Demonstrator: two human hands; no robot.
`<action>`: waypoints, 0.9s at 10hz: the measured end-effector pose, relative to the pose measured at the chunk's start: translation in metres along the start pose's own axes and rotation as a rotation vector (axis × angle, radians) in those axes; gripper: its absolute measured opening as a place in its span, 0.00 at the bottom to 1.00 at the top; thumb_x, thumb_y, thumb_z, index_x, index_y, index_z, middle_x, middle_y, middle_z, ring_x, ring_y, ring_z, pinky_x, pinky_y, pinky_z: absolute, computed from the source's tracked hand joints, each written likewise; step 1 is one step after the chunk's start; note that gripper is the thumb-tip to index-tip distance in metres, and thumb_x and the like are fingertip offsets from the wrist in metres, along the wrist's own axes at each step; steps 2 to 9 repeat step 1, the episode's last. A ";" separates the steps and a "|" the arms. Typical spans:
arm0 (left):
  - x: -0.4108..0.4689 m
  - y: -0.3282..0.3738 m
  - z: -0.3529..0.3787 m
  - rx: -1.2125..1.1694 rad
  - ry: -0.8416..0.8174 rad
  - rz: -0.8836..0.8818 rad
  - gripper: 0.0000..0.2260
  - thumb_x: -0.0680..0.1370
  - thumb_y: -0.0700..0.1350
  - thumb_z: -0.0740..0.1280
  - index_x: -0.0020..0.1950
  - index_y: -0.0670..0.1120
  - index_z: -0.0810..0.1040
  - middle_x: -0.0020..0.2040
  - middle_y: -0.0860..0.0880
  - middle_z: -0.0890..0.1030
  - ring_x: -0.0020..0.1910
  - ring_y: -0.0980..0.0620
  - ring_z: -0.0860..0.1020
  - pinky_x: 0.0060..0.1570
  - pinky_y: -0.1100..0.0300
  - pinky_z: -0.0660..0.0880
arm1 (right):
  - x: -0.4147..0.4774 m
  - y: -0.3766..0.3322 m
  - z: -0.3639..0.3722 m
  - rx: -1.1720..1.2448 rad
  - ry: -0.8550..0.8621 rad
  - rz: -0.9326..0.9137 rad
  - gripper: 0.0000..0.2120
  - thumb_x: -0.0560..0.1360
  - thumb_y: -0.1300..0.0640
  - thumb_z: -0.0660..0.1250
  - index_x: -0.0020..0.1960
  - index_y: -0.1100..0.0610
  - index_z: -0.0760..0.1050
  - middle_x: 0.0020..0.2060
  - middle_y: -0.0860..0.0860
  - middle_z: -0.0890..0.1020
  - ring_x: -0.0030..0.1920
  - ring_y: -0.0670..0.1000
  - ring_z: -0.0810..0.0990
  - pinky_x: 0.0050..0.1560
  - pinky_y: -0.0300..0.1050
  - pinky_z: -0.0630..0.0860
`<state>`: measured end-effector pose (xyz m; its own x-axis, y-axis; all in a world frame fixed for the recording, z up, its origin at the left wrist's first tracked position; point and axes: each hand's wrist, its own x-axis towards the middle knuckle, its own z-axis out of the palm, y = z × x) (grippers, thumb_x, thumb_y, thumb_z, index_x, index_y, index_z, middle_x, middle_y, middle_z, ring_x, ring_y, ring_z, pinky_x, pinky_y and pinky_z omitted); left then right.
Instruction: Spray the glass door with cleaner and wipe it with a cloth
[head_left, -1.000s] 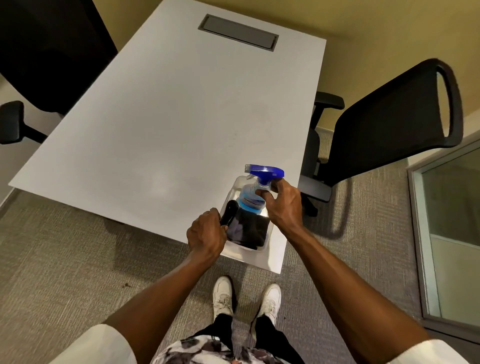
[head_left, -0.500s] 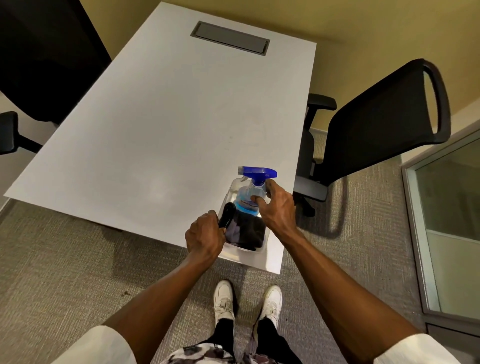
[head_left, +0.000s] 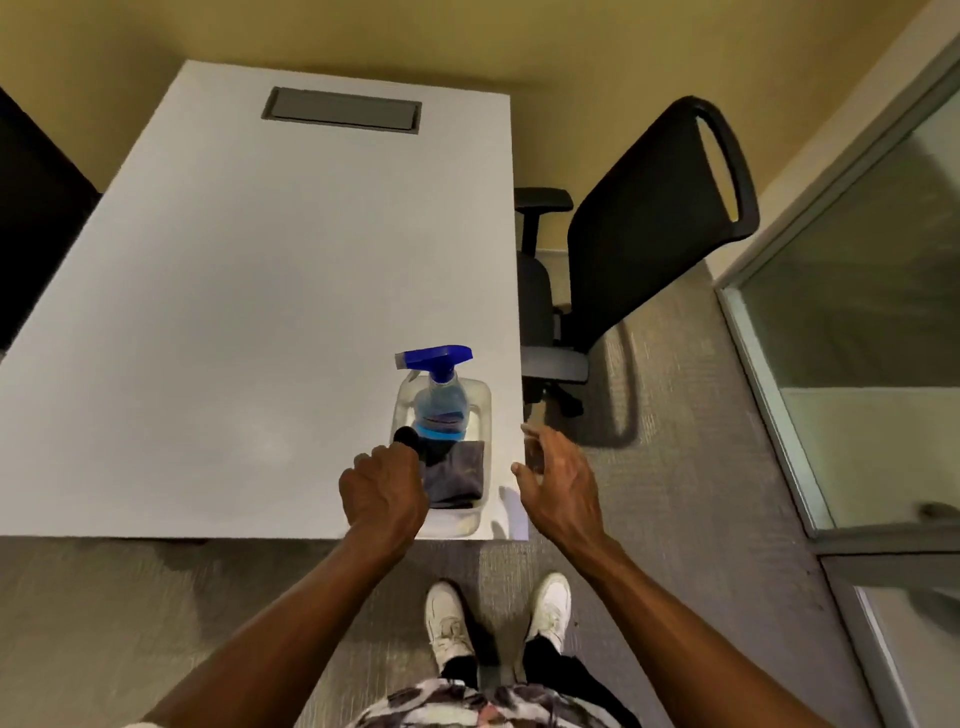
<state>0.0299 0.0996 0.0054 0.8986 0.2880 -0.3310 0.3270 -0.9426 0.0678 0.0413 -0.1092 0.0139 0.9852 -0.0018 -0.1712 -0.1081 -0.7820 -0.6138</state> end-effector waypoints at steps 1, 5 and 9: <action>-0.010 0.024 -0.007 0.006 0.028 0.086 0.18 0.86 0.56 0.72 0.71 0.48 0.78 0.63 0.48 0.86 0.60 0.48 0.86 0.60 0.54 0.82 | -0.021 0.021 -0.012 0.009 0.024 0.033 0.22 0.81 0.56 0.73 0.73 0.55 0.76 0.67 0.55 0.82 0.66 0.55 0.82 0.67 0.52 0.82; -0.010 0.024 -0.007 0.006 0.028 0.086 0.18 0.86 0.56 0.72 0.71 0.48 0.78 0.63 0.48 0.86 0.60 0.48 0.86 0.60 0.54 0.82 | -0.021 0.021 -0.012 0.009 0.024 0.033 0.22 0.81 0.56 0.73 0.73 0.55 0.76 0.67 0.55 0.82 0.66 0.55 0.82 0.67 0.52 0.82; -0.010 0.024 -0.007 0.006 0.028 0.086 0.18 0.86 0.56 0.72 0.71 0.48 0.78 0.63 0.48 0.86 0.60 0.48 0.86 0.60 0.54 0.82 | -0.021 0.021 -0.012 0.009 0.024 0.033 0.22 0.81 0.56 0.73 0.73 0.55 0.76 0.67 0.55 0.82 0.66 0.55 0.82 0.67 0.52 0.82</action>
